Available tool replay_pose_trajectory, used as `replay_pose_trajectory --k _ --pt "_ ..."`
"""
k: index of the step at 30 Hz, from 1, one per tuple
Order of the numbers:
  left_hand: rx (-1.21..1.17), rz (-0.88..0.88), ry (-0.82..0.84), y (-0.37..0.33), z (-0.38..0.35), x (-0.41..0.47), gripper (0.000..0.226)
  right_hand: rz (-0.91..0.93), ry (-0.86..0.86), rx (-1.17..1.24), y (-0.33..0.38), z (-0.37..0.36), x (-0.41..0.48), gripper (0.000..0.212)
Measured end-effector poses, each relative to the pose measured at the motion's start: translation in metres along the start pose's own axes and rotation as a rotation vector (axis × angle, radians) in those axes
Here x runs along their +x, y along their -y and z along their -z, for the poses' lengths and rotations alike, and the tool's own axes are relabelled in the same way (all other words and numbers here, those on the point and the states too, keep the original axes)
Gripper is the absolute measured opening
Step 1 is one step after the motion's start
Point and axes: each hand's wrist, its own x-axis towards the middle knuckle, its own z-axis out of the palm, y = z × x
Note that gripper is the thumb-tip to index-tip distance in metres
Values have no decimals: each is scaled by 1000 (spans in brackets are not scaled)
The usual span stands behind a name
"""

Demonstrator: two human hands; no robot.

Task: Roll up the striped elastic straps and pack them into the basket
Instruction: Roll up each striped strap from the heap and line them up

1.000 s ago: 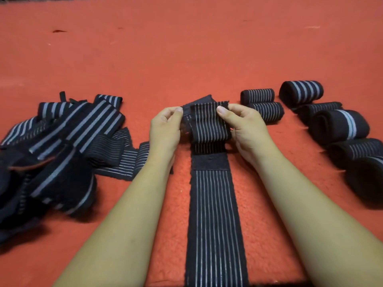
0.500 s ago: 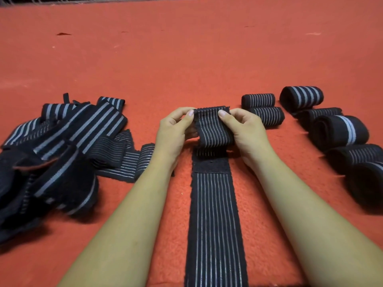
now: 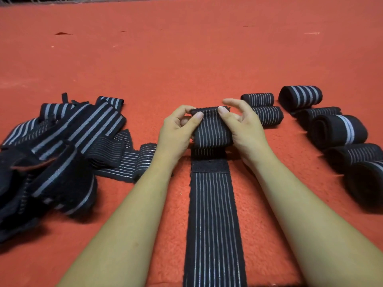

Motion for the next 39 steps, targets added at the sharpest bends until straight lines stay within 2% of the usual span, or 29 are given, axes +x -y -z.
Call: replay_pose_trajectory --k 2,5,11,19,25,29,32,35,39 --pt "-16 -11 8 0 1 0 9 26 25 -16 1 0 0 5" --pt "-55 -30 37 0 0 1 17 39 17 -6 2 1 -1 11" --pt "-98 -21 20 2 0 1 13 53 76 21 2 2 -2 11" --pt "-27 -53 38 2 2 0 17 -17 14 3 3 2 -3 2" --pt "123 -137 43 7 4 1 20 9 59 -24 0 5 -1 19" --pt "50 -36 51 3 0 0 6 54 80 -18 1 6 -2 19" --pt "53 14 38 6 1 2 9 52 97 -34 1 4 -3 19" --pt "-1 -11 29 7 3 3 5 21 81 -25 3 3 -3 22" --pt "-5 -83 73 8 6 4 14 -82 75 8 3 0 -1 27"
